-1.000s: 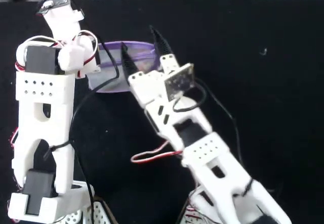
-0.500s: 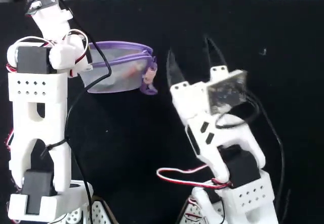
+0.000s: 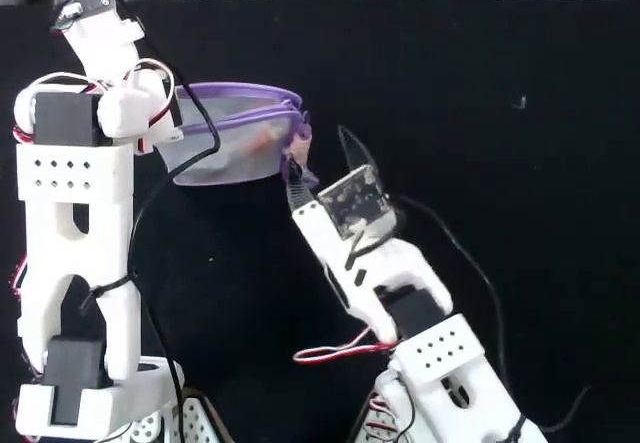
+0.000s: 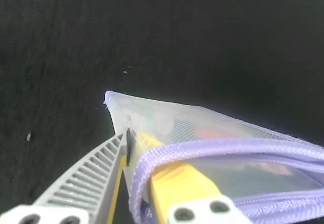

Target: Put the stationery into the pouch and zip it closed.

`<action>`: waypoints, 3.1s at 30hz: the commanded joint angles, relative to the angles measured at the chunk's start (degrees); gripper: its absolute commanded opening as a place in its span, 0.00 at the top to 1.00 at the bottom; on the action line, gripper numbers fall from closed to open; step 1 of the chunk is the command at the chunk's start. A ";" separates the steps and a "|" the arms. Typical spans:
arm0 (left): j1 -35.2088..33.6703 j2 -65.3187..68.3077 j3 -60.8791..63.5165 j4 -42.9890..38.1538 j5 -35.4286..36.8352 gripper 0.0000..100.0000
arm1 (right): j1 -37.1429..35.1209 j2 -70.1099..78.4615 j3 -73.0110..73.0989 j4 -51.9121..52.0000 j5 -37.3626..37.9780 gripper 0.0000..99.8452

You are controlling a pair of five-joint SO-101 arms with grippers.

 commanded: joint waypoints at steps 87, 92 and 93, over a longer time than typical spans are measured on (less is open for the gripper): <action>-2.68 -1.23 -35.74 8.62 -0.35 0.75 | 2.90 14.90 -48.57 28.75 -3.52 0.99; -5.05 -3.34 -34.33 8.70 -0.53 0.75 | 2.90 18.15 -57.10 32.88 -2.55 0.99; -5.05 -4.31 -32.92 8.70 -0.35 0.75 | 2.73 20.26 -59.30 33.85 -1.41 0.99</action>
